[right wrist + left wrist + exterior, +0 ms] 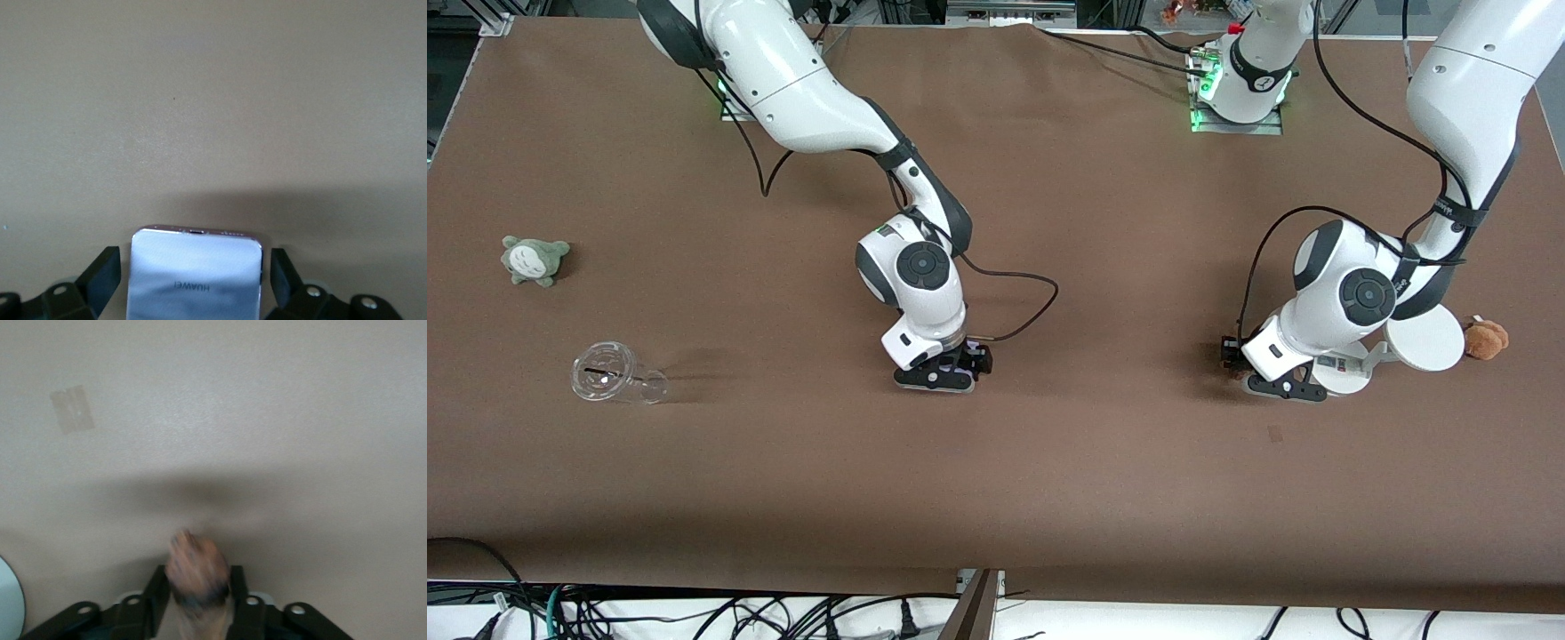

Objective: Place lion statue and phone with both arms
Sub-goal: 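Place the lion with the left gripper while the right gripper lifts the phone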

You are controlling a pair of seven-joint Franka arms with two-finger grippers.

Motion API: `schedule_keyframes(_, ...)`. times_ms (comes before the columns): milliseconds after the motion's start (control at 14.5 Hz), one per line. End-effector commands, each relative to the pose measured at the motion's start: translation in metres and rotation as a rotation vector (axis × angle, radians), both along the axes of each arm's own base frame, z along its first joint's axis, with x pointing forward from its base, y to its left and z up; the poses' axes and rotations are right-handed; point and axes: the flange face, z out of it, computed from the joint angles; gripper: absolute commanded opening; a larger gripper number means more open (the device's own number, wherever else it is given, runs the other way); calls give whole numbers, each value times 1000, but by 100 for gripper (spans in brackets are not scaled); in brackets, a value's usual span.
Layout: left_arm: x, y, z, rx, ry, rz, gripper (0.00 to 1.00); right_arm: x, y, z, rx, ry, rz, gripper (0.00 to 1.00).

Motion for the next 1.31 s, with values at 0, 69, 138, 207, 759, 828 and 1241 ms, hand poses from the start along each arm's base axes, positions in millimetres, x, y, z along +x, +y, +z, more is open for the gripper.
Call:
schedule_keyframes(0,5,6,5,32,-23,6,100,1,6,-6,-10,-14,14,99)
schedule_keyframes(69,4,5,6,32,-21,5,100,0,7,-6,-11,-13,15,99)
schedule_keyframes(138,5,5,12,37,-29,7,100,0,8,-6,-10,-12,15,99)
schedule_keyframes(207,5,6,21,47,-32,9,100,0,8,-6,-9,-11,16,99)
schedule_keyframes(759,-19,-13,170,67,2,6,100,-8,11,-9,-26,29,15,99)
schedule_keyframes(828,-20,-12,195,80,-4,8,100,-12,15,-10,-30,39,19,99)
schedule_keyframes(1241,-23,-1,327,120,81,32,100,25,-42,27,-38,119,121,10)
